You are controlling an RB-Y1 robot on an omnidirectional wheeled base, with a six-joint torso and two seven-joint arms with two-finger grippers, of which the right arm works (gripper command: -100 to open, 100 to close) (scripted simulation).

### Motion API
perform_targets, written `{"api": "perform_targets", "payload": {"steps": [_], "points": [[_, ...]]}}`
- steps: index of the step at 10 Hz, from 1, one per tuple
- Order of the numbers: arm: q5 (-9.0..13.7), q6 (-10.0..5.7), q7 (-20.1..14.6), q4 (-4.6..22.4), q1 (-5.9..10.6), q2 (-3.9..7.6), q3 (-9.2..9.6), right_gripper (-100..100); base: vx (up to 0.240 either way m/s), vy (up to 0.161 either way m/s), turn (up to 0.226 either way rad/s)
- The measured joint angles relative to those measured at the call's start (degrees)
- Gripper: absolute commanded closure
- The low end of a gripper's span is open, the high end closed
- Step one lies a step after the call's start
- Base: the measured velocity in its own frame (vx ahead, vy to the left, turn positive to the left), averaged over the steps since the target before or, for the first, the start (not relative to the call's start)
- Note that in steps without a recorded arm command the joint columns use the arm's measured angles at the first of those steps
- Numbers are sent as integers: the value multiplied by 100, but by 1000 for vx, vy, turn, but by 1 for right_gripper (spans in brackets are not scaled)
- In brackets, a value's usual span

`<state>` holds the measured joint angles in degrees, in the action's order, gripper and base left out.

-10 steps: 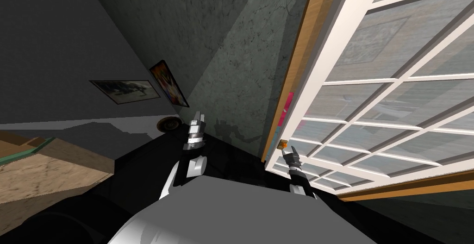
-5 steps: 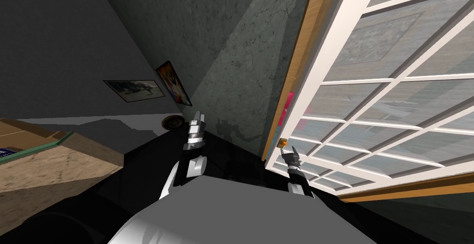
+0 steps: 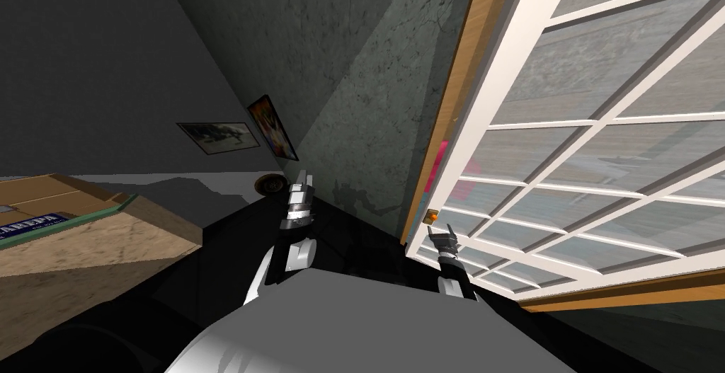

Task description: Pull the door open

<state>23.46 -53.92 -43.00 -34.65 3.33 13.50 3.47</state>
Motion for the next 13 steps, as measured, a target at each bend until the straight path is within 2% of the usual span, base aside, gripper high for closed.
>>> {"api": "perform_targets", "payload": {"steps": [13], "points": [[726, 216, -1816, -144, 71, -134, 226, -100, -60, -18, 54]]}}
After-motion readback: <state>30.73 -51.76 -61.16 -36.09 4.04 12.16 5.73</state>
